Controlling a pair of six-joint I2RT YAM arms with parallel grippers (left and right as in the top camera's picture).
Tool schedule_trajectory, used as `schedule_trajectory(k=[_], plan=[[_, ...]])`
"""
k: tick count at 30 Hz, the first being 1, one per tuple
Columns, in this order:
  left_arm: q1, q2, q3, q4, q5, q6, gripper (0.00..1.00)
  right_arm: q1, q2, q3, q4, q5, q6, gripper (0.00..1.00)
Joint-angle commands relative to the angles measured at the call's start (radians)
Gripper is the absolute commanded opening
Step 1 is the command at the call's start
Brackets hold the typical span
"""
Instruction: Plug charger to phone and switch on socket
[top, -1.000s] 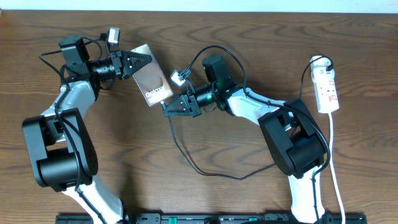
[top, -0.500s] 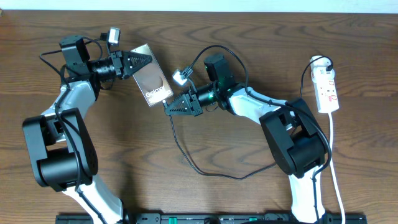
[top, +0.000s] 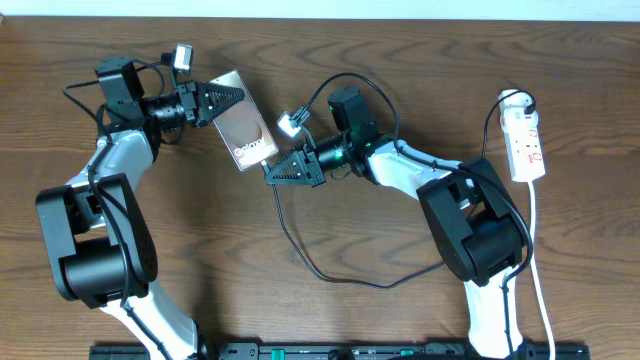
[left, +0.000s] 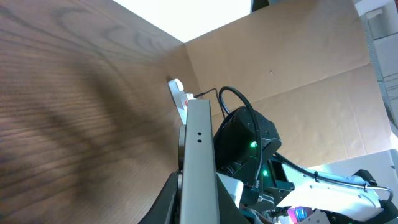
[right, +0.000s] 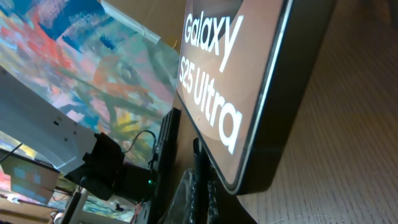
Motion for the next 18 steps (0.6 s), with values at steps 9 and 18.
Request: schedule_trajectory(k=[9,18], plan=[[0.001,-0.001,0.007,0.005,0.052,0.006,0.08,0.003,0.001,-0.001,0.006,-0.105,-0.097,0.01],[0.001,-0.001,0.007,0.006,0.052,0.006,0.08,0.003,0.047,-0.001,0.023,-0.154,-0.118,0.01]])
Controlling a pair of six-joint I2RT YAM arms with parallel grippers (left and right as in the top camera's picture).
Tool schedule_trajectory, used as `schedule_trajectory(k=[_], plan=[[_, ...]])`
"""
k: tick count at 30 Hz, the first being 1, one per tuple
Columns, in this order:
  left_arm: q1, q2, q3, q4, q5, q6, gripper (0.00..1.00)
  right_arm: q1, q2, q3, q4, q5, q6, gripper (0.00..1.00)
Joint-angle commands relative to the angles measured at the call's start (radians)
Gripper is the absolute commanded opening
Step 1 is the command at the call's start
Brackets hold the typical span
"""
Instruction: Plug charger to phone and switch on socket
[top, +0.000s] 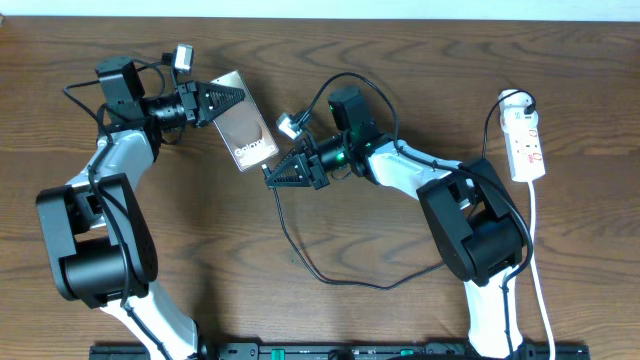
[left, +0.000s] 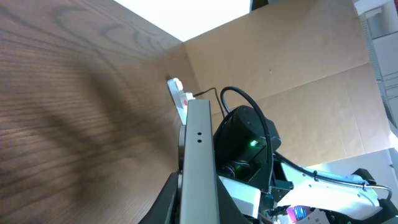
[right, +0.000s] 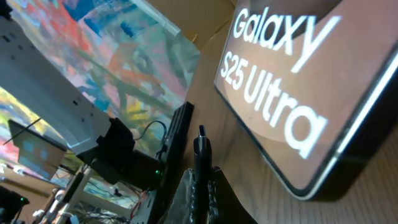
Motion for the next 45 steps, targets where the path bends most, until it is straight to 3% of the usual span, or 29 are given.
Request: schedule_trajectory(k=[1,45], plan=[[0.001,-0.001,0.007,0.006,0.048,0.006,0.08,0.003,0.049,-0.001,0.024,-0.090,-0.026,0.01],[-0.002,-0.001,0.007,0.006,0.049,0.018,0.08,-0.007,0.061,-0.001,0.161,-0.038,0.061,0.01]])
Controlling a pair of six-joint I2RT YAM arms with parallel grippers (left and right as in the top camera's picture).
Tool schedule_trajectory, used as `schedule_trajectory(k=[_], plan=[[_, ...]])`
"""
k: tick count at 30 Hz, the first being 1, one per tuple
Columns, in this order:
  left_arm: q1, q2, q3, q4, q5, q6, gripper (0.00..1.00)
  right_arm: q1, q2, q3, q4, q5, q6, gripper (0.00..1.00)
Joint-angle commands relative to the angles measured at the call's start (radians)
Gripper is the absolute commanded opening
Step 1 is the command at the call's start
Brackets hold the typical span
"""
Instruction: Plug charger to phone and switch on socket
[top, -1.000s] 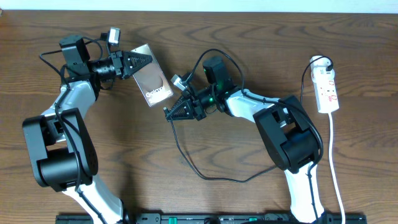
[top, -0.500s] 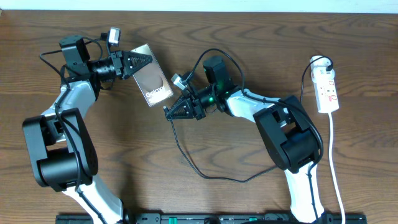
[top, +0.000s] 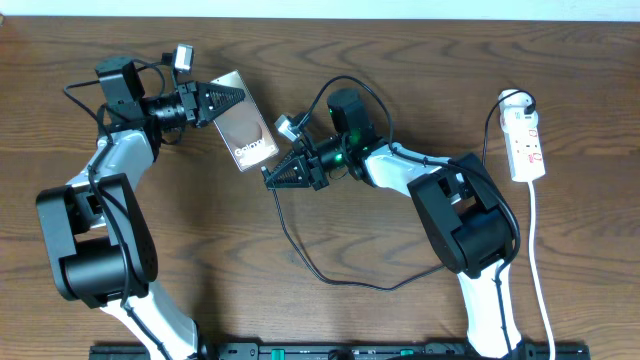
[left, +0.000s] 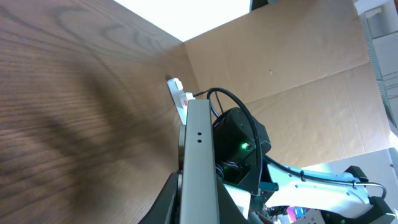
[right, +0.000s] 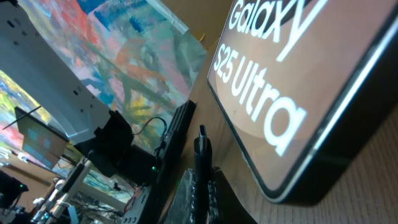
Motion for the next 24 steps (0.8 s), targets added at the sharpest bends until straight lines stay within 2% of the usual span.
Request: schedule_trajectory(k=[1,24], plan=[[-0.002,-0.001,0.007,0.006,0.049,0.017,0.08,-0.007,0.006,0.000,0.002,0.009,0.007,0.01],[-0.033,-0.001,0.007,0.006,0.049,0.035,0.08,-0.015,0.007,0.000,0.010,0.023,0.031,0.01]])
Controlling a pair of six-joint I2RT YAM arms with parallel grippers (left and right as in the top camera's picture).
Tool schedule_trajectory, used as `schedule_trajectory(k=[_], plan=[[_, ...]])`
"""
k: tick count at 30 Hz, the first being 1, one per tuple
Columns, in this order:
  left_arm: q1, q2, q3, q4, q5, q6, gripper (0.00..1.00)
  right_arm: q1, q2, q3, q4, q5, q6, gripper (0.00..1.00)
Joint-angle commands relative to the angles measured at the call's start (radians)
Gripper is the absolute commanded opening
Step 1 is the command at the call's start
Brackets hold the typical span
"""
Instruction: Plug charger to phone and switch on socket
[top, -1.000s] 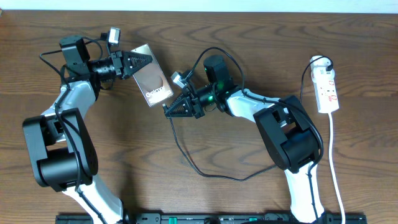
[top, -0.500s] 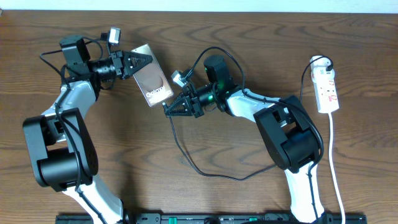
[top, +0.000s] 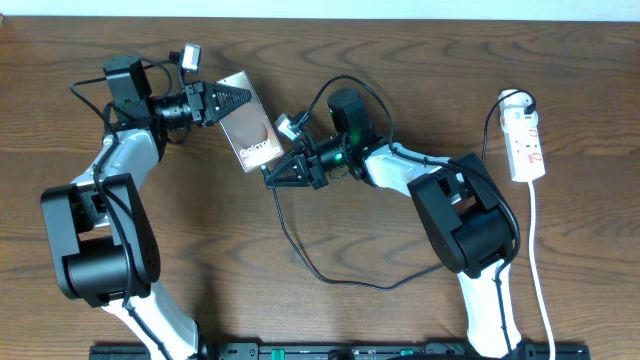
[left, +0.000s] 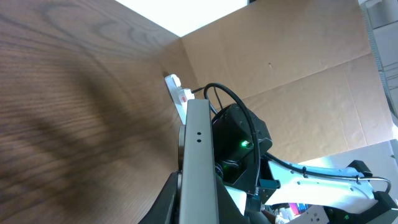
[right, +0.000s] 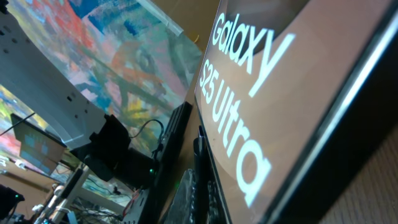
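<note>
The phone, its screen reading "Galaxy S25 Ultra", is held tilted above the table with my left gripper shut on its upper end. In the left wrist view only its silver edge shows. My right gripper is shut on the black charger plug, whose tip lies right against the phone's lower edge. Whether it sits in the port cannot be told. The white power strip lies at the far right, out of reach of both grippers.
The black charger cable runs from the plug down in a loop across the table's middle and behind the right arm. A white lead goes from the power strip toward the front edge. Cardboard walls stand beyond the table.
My left gripper has shifted the phone slightly right, toward the right gripper. In the right wrist view the screen looms larger and the plug now sits against the phone's edge.
At first the plug lay close under the phone's lower edge. Then the right gripper stood a little back, with a gap between plug and phone. The gap stayed, and now the phone has come closer and the plug meets its edge. Both grippers kept their hold throughout.
</note>
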Motion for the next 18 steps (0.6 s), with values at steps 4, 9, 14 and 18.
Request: schedule_trajectory(k=[4,9,14,18], plan=[[0.000,-0.001,0.007,0.005,0.050,0.013,0.08,-0.018,0.007,0.000,-0.001,0.001,0.006,0.01],[0.017,-0.001,0.007,0.005,0.050,0.009,0.08,-0.029,0.006,0.000,-0.016,0.001,0.005,0.01],[0.020,-0.001,0.007,0.005,0.050,-0.003,0.08,-0.028,0.007,0.000,-0.016,0.002,0.005,0.01],[0.020,-0.001,0.007,0.005,0.049,-0.007,0.08,-0.027,0.007,0.000,-0.016,0.002,0.005,0.01]])
